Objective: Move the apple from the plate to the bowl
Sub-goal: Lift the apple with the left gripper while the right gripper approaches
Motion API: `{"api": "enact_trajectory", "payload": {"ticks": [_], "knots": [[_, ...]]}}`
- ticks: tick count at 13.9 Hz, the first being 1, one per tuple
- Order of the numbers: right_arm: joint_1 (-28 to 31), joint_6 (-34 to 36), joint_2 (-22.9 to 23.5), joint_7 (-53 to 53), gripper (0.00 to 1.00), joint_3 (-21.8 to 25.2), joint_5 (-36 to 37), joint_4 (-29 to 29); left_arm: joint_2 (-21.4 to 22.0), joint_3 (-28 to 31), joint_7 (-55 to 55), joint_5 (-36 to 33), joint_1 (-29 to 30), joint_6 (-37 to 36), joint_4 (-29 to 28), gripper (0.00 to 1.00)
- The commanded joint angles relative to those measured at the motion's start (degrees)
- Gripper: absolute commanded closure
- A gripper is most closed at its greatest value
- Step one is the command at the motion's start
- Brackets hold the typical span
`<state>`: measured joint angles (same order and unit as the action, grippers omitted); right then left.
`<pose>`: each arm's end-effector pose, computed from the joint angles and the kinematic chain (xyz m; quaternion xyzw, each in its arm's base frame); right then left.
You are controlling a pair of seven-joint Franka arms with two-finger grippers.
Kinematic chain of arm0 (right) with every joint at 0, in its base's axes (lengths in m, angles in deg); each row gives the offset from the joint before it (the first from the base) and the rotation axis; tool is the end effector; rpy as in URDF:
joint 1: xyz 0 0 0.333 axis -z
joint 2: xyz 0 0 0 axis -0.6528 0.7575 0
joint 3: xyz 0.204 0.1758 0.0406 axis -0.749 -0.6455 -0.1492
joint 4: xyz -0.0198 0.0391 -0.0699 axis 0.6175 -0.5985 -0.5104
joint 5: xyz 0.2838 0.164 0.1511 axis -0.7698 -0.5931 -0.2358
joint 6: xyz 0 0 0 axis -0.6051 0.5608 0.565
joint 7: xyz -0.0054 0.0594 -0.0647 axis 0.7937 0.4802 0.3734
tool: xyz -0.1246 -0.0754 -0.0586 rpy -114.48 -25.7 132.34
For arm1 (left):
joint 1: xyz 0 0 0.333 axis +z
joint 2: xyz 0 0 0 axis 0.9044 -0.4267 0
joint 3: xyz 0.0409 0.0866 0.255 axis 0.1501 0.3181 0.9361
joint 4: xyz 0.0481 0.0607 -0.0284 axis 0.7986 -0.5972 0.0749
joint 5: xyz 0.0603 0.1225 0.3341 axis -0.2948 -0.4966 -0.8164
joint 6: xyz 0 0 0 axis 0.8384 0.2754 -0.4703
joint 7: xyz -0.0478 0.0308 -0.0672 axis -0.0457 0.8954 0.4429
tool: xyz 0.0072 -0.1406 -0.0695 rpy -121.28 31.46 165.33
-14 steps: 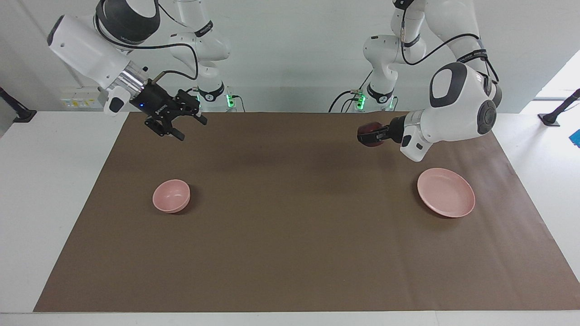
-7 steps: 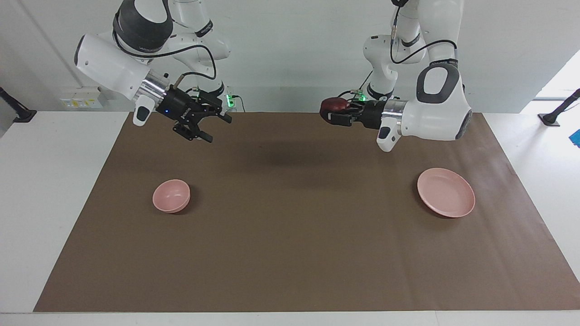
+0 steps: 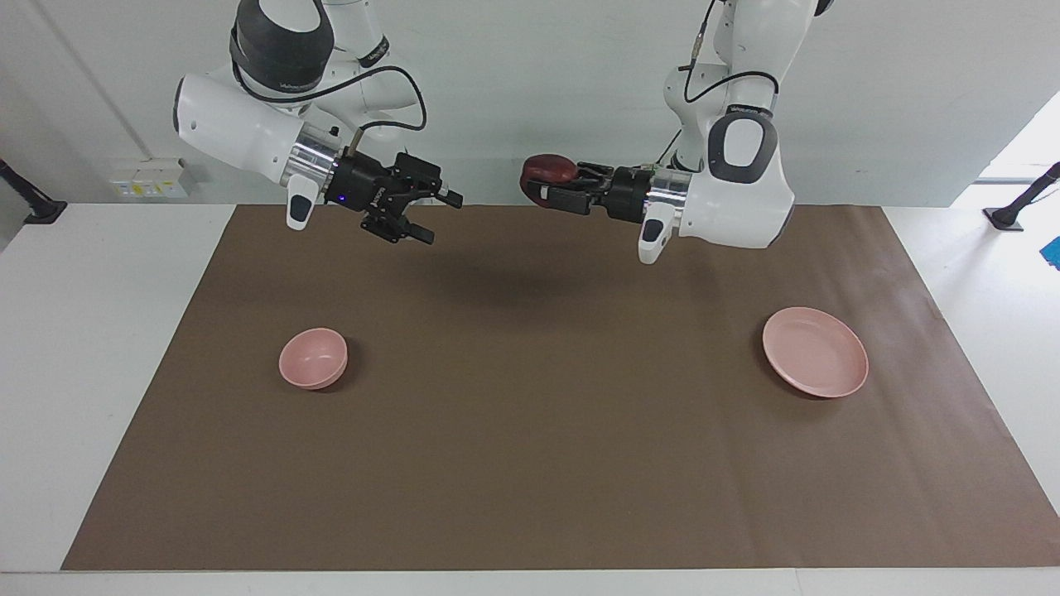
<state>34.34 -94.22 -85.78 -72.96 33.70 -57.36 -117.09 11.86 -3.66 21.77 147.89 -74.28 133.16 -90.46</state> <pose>0.5143 0.1476 0.4928 -0.8689 0.0531 0.0020 0.4921 0.4513 -0.3699 0.4794 0.6704 0.2861 -0.4835 0.4846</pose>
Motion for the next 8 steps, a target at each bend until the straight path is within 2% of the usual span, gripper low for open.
{"api": "enact_trajectory", "payload": {"ticks": [1,5,8], "knots": [[-0.2,-0.2,-2.1,-3.7,0.0,-0.4,-2.6,-2.5,0.3,-3.6,0.7,9.1,0.0,6.9,-1.6,1.0],[0.9,5.2,-2.2,-5.4,0.0,0.0,-4.8,-2.4,-0.1,-5.7,0.7,16.3,0.0,11.7,-1.3,1.0],[3.8,9.9,-2.1,-5.5,0.0,0.2,-5.9,-1.8,0.2,-7.7,1.8,17.1,-0.1,18.5,-2.2,1.0]]}}
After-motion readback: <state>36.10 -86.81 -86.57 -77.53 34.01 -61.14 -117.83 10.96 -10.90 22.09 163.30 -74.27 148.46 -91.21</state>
